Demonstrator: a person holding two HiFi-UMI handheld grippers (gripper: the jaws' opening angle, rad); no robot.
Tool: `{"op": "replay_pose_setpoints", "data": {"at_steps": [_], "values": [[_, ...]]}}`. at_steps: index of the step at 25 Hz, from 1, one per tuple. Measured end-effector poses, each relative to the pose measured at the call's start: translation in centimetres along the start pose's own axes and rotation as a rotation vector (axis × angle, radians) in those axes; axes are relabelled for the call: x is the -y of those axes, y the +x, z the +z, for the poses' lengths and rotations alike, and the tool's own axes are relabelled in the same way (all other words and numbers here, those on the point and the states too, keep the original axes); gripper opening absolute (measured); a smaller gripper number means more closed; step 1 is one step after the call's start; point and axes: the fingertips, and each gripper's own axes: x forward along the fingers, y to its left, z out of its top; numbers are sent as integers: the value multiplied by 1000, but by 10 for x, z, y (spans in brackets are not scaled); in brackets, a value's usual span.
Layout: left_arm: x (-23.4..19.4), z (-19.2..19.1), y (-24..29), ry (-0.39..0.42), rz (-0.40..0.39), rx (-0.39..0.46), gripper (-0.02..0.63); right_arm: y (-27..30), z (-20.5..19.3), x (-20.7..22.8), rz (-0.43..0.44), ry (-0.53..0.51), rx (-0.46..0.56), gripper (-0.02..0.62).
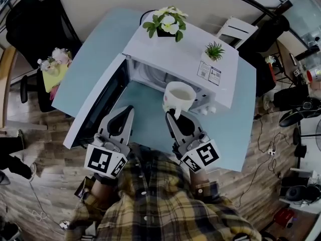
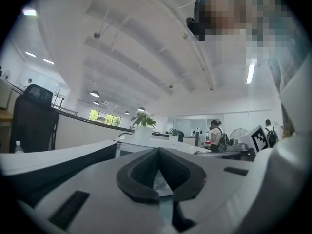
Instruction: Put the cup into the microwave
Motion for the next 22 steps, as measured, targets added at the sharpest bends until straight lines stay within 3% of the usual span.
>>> {"op": "replay_pose_setpoints", "data": {"at_steps": [11, 22], "values": [[3, -1, 28, -13, -128, -5, -8, -14, 3, 11, -131, -9, -3, 43], [0, -8, 51, -22, -235, -65, -8, -8, 6, 15, -232, 16, -13, 43]]}}
